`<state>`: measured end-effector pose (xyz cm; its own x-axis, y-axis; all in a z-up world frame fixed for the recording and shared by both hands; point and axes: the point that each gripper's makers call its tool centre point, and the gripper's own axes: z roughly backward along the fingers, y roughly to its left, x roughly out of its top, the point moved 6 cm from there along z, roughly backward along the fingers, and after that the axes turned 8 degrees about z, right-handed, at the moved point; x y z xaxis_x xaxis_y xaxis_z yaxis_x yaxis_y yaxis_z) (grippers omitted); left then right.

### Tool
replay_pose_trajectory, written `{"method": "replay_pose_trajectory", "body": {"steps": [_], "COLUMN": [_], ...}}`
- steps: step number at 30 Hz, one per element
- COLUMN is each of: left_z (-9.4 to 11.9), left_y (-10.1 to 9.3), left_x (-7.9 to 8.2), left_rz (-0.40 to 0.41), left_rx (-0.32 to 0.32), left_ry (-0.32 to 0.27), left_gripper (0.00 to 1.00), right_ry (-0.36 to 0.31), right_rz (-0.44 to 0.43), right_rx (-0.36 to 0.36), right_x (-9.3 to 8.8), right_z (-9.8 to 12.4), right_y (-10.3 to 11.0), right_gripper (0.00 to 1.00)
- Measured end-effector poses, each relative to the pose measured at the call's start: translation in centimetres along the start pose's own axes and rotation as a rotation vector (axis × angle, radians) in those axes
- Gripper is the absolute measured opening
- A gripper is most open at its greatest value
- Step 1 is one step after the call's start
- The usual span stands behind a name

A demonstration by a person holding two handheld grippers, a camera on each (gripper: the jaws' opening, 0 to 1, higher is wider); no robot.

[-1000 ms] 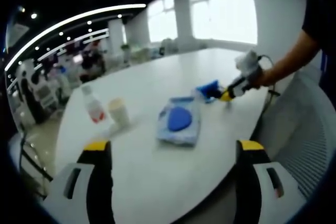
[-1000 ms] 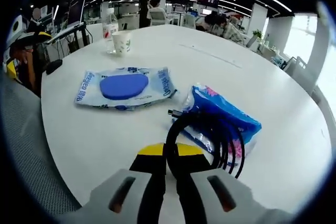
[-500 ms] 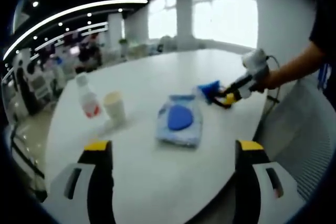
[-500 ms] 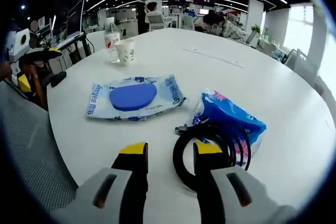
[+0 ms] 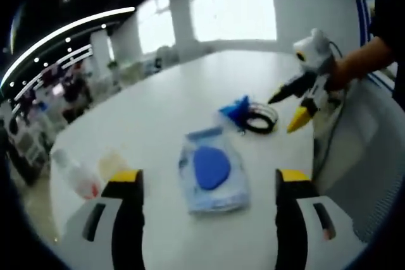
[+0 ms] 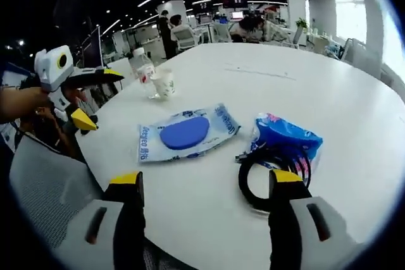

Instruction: Arrange the tabletop items into an orderly group along one side of the table until the central work area is clear of visible clutter.

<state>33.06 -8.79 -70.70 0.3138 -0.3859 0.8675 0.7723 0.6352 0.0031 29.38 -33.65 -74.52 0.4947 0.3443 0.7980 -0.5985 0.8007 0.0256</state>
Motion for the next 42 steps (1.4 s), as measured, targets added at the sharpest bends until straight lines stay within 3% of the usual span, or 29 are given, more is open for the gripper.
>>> {"method": "replay_pose_trajectory", "body": {"steps": [9,16,22,36,42], "left_z": [-3.4,-6.3,-8.8,-15.2,-17.3], "left_y": [1.2,1.4,1.2,1.9,2.5], "left_x": [3.1,4.4,4.6,5.8,5.0], "left_rz": [-0.152,-0.233,-0.291,-0.53,-0.601], "left_rx": [-0.096,-0.167,-0.224,-0.328,-0.386], "left_ry": [0.044,0.095,0.135,0.285,0.383], "left_gripper": [0.78,0.73,0.68,0.45,0.38], "right_ry": [-0.021,-0.009,0.012,0.024,0.029], "right_rz": [-0.013,0.016,0.072,0.006,-0.005], "right_rx": [-0.004,-0.026,-0.038,-0.098,-0.118], "right_x": [0.4,0.5,0.0,-0.6,-0.7], "right_z": [1.4,2.1,2.3,2.6,2.7], "right_y": [0.9,1.5,1.8,0.5,0.3], "right_gripper": [0.95,1.0,1.0,1.0,0.99]}}
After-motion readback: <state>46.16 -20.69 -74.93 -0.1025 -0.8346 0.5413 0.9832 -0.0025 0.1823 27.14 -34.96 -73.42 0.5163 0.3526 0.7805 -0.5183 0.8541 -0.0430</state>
